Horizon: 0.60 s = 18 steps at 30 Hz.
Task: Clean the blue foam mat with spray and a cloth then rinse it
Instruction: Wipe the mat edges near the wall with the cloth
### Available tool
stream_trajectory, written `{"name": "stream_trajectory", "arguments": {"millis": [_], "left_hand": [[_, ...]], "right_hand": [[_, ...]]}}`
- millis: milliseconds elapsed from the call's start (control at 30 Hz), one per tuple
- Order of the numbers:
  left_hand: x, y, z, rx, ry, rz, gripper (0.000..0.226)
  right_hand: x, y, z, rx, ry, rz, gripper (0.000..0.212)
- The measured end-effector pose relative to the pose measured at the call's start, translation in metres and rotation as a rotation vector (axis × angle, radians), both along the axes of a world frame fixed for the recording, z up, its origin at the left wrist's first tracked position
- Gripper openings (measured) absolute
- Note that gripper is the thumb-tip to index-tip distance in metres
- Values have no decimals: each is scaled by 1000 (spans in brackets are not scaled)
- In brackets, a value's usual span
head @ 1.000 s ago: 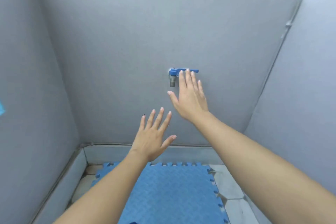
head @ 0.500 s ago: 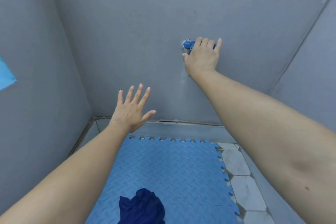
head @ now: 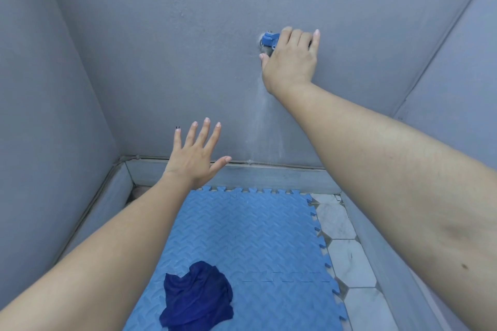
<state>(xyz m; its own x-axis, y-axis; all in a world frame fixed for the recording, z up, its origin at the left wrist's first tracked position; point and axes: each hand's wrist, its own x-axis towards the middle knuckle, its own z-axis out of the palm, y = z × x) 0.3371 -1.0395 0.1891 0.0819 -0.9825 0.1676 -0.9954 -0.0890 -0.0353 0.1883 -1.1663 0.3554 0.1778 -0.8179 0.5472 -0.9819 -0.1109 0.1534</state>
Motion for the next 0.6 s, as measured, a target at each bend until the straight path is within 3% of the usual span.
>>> {"name": "stream_trajectory", "arguments": {"millis": [367,600], "left_hand": [[-8,-12,-23,35,24,-20,78],[-6,-10,-28,20,35,-31,79]], "right_hand": [[-13,-9,-14,-109,34,107,75],[-32,-18,-18,-100,7,224,87]]}}
